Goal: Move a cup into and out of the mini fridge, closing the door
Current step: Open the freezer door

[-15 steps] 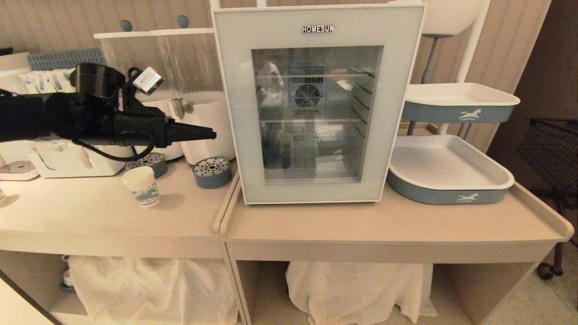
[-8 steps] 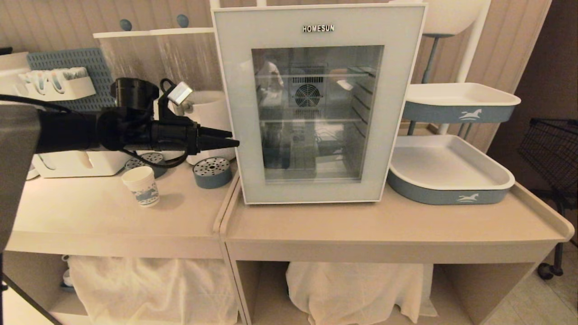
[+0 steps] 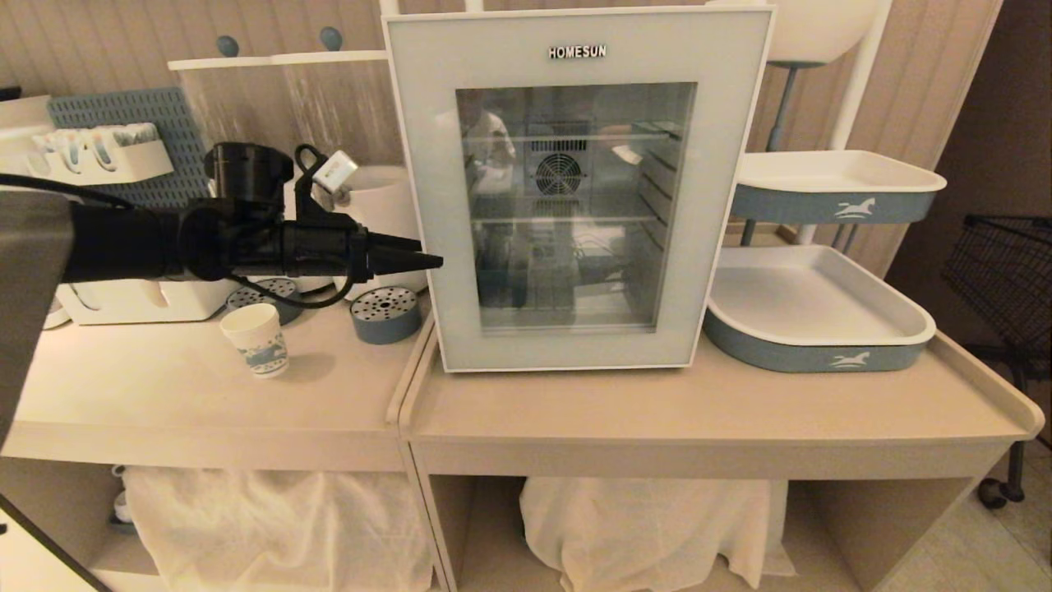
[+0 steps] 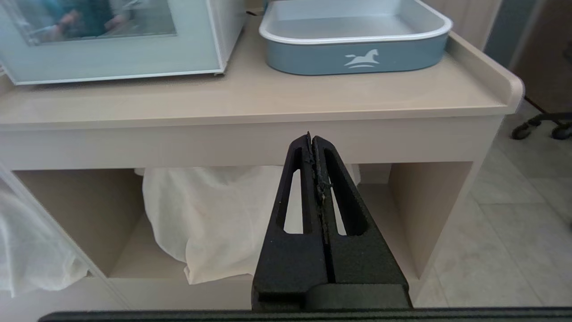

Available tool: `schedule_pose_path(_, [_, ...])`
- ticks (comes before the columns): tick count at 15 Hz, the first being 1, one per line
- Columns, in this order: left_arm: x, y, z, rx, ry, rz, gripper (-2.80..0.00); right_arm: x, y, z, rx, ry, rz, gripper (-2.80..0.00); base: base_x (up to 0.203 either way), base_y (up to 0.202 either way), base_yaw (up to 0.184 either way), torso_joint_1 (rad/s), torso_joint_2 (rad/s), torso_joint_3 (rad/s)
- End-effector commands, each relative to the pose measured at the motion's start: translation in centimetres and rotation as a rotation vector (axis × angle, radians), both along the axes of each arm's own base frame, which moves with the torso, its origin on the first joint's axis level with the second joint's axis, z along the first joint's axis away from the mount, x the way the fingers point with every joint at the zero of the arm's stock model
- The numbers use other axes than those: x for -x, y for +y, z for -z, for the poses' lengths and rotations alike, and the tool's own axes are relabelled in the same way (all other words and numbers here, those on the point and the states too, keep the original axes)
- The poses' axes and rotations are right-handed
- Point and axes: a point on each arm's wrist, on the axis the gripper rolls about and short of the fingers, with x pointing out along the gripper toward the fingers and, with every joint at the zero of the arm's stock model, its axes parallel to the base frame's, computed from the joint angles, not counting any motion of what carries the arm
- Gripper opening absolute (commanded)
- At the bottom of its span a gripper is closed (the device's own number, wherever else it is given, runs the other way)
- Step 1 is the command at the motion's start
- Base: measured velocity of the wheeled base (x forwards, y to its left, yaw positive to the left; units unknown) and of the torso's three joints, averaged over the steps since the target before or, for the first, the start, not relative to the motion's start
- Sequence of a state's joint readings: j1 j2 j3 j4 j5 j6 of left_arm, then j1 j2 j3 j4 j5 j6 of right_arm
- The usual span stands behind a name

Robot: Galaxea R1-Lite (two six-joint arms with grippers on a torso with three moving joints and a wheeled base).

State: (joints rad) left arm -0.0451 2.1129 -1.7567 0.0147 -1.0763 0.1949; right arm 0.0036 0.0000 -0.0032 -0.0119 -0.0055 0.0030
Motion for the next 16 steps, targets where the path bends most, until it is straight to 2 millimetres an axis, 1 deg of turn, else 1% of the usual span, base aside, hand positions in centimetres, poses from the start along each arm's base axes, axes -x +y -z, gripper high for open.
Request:
schedule_pose_path(1, [0.5, 0.0, -1.0, 0.012, -0.01, 0.007, 0.0, 0.0, 0.0, 0.0, 0.0, 0.0, 0.0, -2.8, 0.0, 0.0, 0.0, 0.0, 0.0, 0.0])
schedule_pose_path(5, [0.6, 0.0, -1.0, 0.027, 0.015, 0.02, 0.0, 0.0, 0.0, 0.0, 0.0, 0.0, -0.001, -2.8, 0.0, 0.0, 0.0, 0.0, 0.0, 0.0])
schedule_pose_path(11, [0.0, -0.9, 0.3, 0.042, 0.062, 0.058, 0.0, 0.0, 0.0, 0.0, 0.0, 0.001, -0.001, -2.8, 0.0, 0.0, 0.0, 0.0, 0.0, 0.0])
schedule_pose_path(16, [0.2, -1.7, 0.1, 0.059, 0.082, 0.095, 0.0, 0.0, 0.0, 0.0, 0.001, 0.0, 0.0, -2.8, 0.0, 0.0, 0.0, 0.0, 0.0, 0.0])
